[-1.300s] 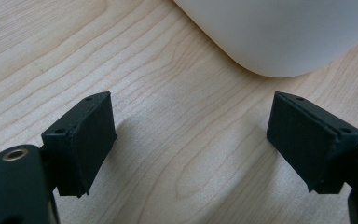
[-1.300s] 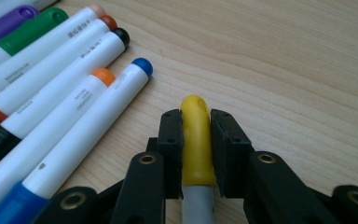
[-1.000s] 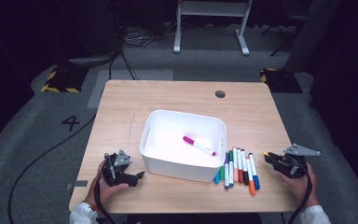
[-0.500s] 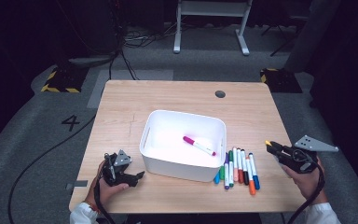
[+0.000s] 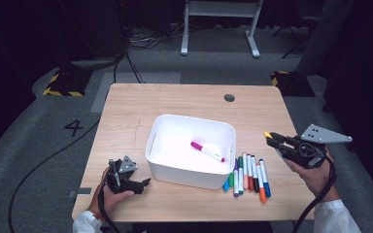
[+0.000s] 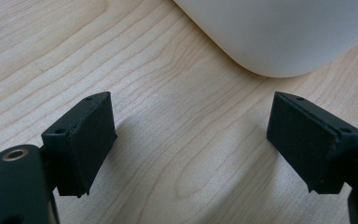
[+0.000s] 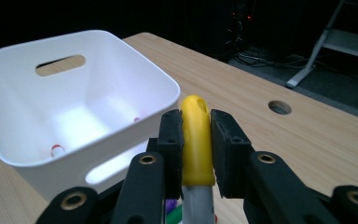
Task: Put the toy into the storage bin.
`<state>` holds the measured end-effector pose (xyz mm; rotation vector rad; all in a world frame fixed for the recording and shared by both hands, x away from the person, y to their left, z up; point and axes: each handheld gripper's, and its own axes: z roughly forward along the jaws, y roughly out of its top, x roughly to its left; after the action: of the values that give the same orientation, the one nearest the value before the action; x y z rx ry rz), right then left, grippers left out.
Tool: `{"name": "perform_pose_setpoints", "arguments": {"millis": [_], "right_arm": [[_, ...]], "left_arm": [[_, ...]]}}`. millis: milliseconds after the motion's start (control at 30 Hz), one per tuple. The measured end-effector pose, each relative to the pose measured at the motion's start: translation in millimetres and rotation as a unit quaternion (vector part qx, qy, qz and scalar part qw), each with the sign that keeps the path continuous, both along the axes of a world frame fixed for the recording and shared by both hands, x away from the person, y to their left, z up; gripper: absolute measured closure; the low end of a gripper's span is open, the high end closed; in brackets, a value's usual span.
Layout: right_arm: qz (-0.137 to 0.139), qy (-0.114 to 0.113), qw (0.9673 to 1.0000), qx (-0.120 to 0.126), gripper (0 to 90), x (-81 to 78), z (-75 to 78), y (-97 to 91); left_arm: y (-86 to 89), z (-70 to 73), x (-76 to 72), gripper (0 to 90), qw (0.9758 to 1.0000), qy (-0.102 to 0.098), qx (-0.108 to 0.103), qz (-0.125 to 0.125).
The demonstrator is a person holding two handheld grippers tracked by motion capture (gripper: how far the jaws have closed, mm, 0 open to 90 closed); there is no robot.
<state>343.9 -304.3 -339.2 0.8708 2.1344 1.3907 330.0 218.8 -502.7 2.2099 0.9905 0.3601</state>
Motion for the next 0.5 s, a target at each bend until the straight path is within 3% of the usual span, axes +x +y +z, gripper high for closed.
{"name": "perform_pose_setpoints", "arguments": {"millis": [500], "right_arm": [[0.062, -0.006, 0.998, -0.012, 75.2, 12.8, 31.9, 62.1]], "left_arm": [[0.0, 0.0, 0.0, 15.5, 1.0, 0.0, 0.0, 0.0]]}}
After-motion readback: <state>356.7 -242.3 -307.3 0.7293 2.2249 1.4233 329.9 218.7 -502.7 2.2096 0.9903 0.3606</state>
